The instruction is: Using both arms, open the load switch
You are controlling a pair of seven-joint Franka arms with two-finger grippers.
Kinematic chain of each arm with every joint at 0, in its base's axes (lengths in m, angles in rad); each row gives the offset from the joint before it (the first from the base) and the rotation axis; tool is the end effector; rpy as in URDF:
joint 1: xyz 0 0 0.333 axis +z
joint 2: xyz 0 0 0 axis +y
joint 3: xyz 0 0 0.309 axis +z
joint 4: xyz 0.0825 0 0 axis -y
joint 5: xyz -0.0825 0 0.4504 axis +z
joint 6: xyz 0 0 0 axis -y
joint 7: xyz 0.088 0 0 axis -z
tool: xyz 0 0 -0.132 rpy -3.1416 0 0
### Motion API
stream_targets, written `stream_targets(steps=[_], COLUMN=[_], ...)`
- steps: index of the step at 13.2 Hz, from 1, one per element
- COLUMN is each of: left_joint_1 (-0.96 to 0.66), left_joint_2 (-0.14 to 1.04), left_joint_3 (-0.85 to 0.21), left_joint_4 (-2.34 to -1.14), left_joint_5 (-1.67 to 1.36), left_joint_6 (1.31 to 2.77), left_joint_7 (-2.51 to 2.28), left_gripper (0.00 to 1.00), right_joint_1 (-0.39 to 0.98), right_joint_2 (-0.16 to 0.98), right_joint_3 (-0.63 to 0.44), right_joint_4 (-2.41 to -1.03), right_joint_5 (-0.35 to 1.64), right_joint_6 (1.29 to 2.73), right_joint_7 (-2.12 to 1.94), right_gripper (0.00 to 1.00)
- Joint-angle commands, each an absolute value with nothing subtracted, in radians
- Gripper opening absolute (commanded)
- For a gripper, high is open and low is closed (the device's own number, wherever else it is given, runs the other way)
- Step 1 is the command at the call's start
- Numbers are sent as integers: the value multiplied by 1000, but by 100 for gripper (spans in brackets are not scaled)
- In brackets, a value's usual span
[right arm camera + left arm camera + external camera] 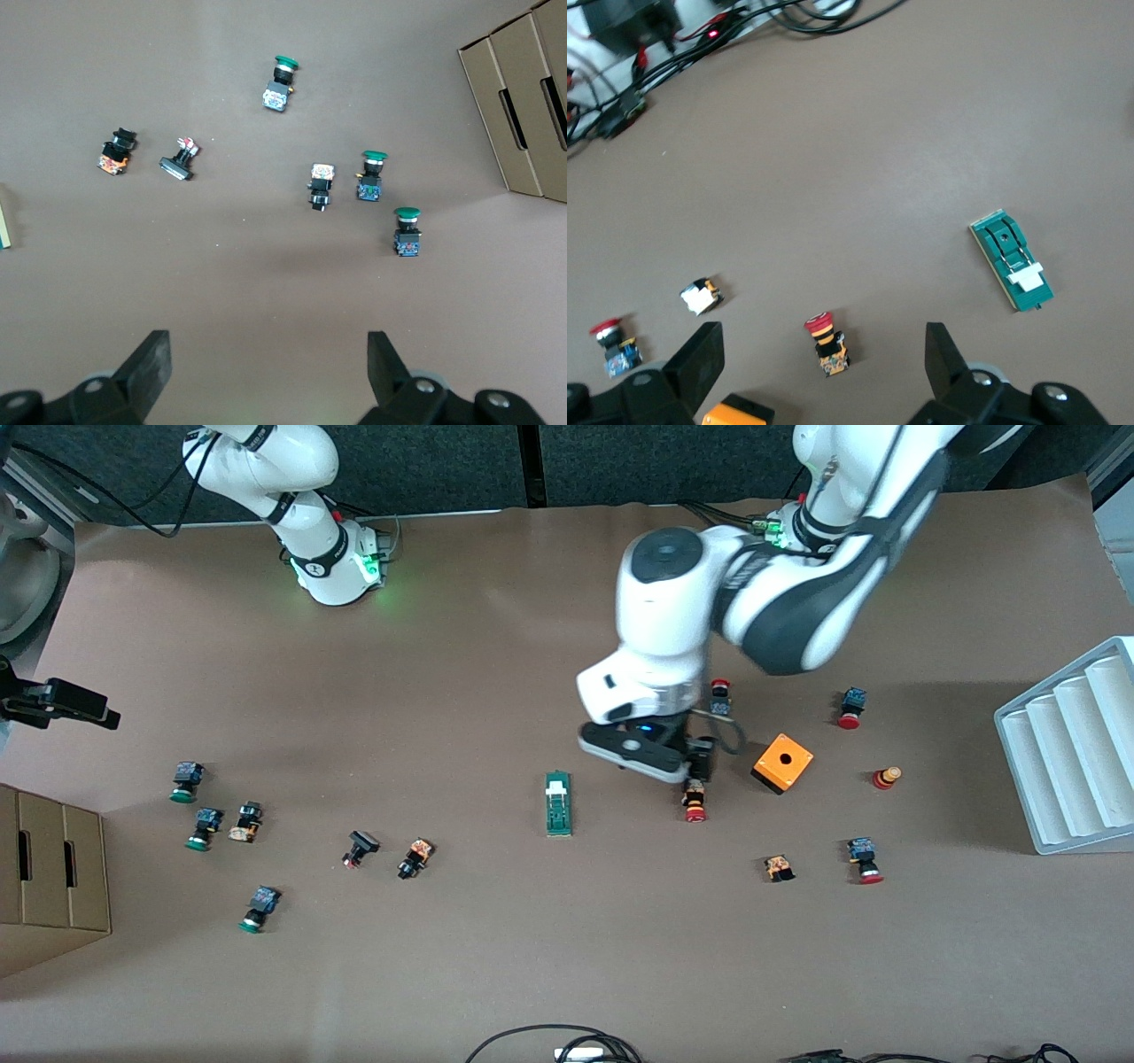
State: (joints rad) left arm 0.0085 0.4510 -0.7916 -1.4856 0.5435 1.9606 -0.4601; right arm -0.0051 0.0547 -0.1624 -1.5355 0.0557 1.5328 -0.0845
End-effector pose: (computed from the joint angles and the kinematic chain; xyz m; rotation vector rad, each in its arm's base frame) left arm 0.6107 -0.4335 0.4447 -2.9779 0.6261 -0.3848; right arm 0.6241 -0.0956 0.5745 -3.0844 0.1273 0.0777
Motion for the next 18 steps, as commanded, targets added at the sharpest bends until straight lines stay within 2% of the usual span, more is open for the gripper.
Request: stream_targets(steps=[1, 5, 9, 10, 12, 13, 15, 18], left_joint_1=[83, 110, 233, 200, 56, 39, 35, -55], left_joint_2=[382, 380, 345, 301, 221, 192, 137, 55], left_joint_3=[-802, -798, -783, -693, -416, -331, -225, -25], left_joint_4=[-1476, -1368, -1358, -1364, -1393, -1419, -1497, -1609], left_joint_5=[444, 430, 293, 247, 110, 51, 23, 25], left_joint_6=[1892, 1734, 1701, 1701, 1698, 1698, 1700, 1703], left_joint_7=[-445, -370, -269, -240, -169, -116, -17, 8], left_gripper=[100, 100, 100, 100, 100, 100, 100, 100], right_joint_1=[0, 0, 0, 0, 0, 0, 0, 0], right_joint_2=[58, 57, 57, 58, 57, 58, 57, 58], right_joint_3=[-164, -164, -164, -164, -164, -164, -164, -164], right_joint_4=[-1531, -1531, -1531, -1531, -1531, -1531, -1531, -1531], right_joint_5=[35, 35, 35, 35, 35, 35, 35, 34], right_joint_6=[1540, 1540, 1539, 1539, 1539, 1539, 1539, 1540], right_joint_7=[-87, -87, -87, -87, -87, -87, -87, -87], right_gripper=[100, 100, 100, 100, 100, 100, 100, 100])
